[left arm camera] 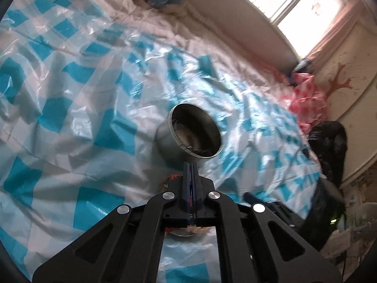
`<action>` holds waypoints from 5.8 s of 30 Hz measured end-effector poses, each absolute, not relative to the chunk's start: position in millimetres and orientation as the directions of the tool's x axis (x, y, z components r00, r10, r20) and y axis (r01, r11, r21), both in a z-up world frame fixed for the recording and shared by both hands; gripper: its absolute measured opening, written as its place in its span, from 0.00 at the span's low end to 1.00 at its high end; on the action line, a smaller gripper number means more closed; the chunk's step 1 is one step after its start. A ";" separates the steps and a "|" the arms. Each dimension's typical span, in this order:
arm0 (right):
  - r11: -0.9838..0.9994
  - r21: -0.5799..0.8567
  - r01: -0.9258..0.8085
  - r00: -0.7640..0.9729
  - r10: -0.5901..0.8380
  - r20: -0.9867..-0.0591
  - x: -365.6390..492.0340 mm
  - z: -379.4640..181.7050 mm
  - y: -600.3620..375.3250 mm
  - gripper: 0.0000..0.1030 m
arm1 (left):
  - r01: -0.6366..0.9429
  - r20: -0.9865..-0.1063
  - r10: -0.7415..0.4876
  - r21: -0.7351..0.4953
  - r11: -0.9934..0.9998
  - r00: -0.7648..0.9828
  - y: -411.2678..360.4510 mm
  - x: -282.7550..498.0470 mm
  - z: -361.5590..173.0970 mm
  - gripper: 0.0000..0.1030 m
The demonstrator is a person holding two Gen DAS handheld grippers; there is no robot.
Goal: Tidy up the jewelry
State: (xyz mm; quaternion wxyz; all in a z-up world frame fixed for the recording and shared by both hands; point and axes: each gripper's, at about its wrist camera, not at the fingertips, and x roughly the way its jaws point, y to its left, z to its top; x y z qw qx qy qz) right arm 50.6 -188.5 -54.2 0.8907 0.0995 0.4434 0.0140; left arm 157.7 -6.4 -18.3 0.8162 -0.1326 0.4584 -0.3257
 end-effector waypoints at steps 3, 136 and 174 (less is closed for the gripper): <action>0.984 0.176 0.024 0.610 0.125 -0.783 52.0 -53.0 -177.6 0.74 | 0.433 -0.649 -0.666 -0.514 0.740 0.368 -7.5 154.2 -12.2 0.01; 0.880 0.467 0.088 0.762 0.242 -0.601 144.9 -39.5 -237.6 0.27 | 0.298 -0.660 -0.598 -0.520 0.801 0.455 -50.2 232.3 -14.0 0.23; 0.955 0.264 0.137 0.696 0.097 -0.711 111.0 -45.1 -201.1 0.08 | 0.269 -0.686 -0.519 -0.446 0.854 0.511 -14.7 224.0 -1.0 0.54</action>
